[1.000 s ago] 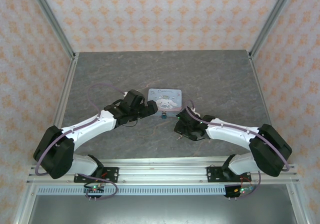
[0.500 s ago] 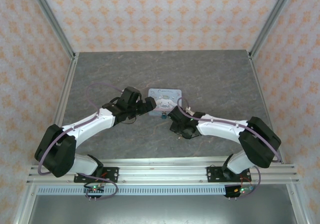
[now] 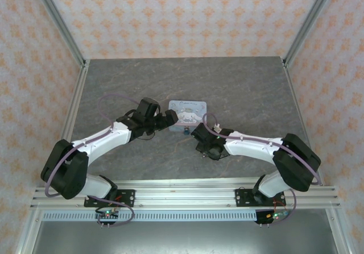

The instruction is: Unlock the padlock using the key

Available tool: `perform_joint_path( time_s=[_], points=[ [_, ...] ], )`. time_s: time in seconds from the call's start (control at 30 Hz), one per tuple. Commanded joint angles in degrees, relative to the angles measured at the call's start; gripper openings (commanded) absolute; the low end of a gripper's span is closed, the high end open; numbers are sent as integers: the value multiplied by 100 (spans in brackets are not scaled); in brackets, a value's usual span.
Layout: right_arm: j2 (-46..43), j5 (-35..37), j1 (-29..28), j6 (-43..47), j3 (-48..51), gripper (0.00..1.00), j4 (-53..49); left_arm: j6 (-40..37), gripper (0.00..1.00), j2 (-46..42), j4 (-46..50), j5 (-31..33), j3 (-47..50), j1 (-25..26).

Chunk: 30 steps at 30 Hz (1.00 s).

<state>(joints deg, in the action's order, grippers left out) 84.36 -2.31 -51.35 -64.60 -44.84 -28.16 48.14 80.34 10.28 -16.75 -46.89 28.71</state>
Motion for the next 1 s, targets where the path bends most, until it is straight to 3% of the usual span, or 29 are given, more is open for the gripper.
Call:
perform_joint_path(
  time_s=[0.0, 0.5, 0.7, 0.97],
  points=[
    [30, 187, -24, -123, 64, 48, -182, -33, 100, 61, -171, -91, -164, -45],
    [602, -73, -66, -88, 18, 36, 127, -59, 100, 88, -194, -204, -167, -121],
    [740, -137, -155, -86, -61, 24, 168, -42, 100, 168, -219, -279, -191, -153],
    [593, -112, -162, -103, 167, 0, 435, 44, 100, 280, -292, -445, -197, -155]
  ],
)
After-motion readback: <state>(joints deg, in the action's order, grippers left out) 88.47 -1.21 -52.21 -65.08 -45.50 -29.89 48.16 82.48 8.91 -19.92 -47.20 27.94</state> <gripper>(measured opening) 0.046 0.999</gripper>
